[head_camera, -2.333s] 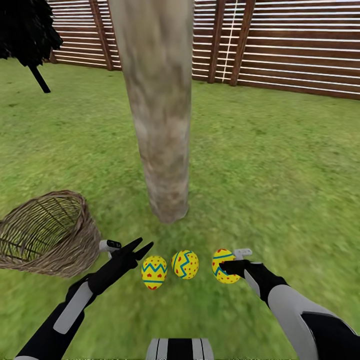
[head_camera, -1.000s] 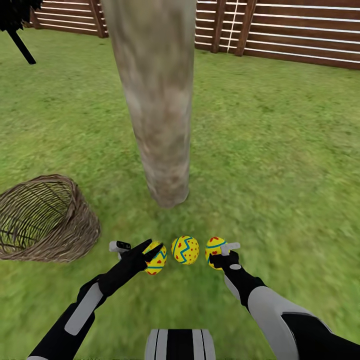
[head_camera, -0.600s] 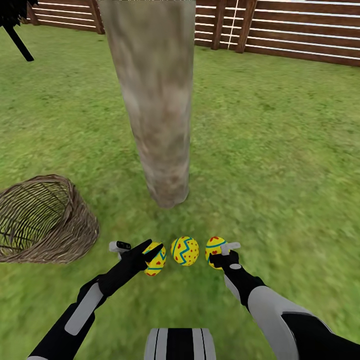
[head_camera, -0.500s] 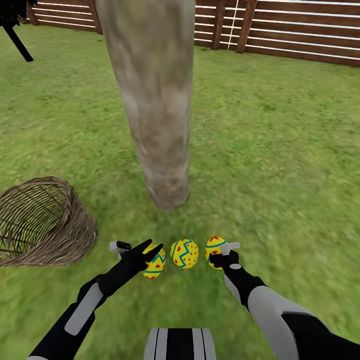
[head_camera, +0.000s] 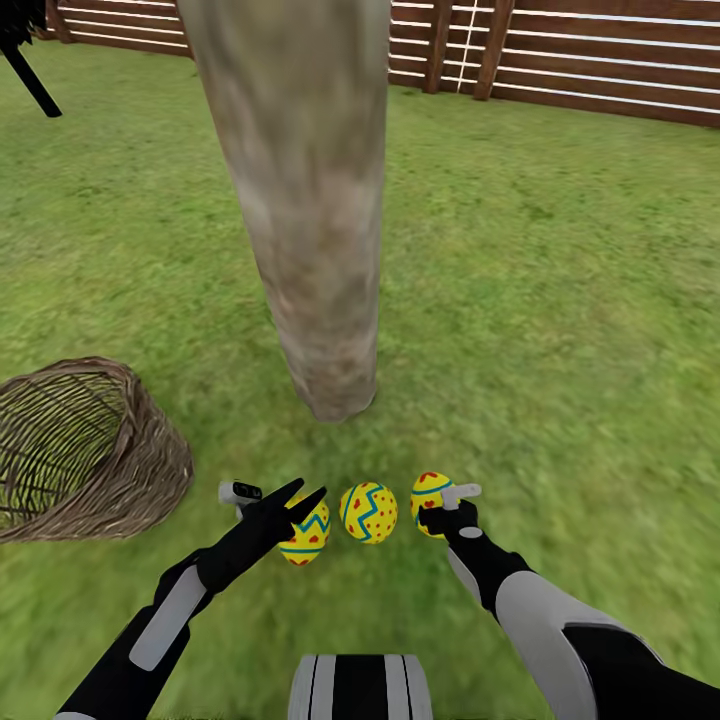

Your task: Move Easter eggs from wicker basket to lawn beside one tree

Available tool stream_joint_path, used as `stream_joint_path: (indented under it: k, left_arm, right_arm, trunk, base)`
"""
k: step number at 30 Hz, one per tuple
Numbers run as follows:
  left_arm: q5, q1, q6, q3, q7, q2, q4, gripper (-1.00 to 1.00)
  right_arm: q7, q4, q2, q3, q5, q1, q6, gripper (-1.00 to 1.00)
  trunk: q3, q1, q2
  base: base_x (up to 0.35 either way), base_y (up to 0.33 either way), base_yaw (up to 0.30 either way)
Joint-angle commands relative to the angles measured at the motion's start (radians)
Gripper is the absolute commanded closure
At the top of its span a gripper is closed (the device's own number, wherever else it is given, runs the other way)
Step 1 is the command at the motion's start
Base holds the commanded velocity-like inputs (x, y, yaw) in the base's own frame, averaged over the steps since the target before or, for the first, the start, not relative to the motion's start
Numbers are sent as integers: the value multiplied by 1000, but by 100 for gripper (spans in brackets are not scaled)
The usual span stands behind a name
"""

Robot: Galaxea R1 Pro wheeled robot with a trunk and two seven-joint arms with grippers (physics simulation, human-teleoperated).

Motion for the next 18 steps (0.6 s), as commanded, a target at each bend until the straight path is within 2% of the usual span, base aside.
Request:
stream_joint_path:
  k: [1,6,16,17,18]
  left_arm:
    - [9,-1,8,-3,1,1,0,-100]
    - [9,-1,8,-3,1,1,-1,-100]
    - [11,-1,8,-3,0,1,0,-100]
    - [11,-1,8,-3,0,1,0,-100]
    - [11,-1,8,-3,0,1,0,-100]
  right_arm:
    - [-3,1,1,-8,10,-1,-4,100]
    - [-3,1,1,-8,10,-1,0,100]
    - [-1,0,1,-9,10,-1,-1,100]
    - [-1,0,1,-9,10,-1,-1,-100]
    - [0,0,1,-9,10,-1,1,-100]
  trunk:
    - [-5,0,0]
    - [-24,2,-2]
    - [-24,2,-2]
    - [-24,2,-2]
    - [-24,2,-2]
  base:
    - [0,0,0]
    - [0,0,0]
    - [0,0,0]
    - [0,0,0]
    - [0,0,0]
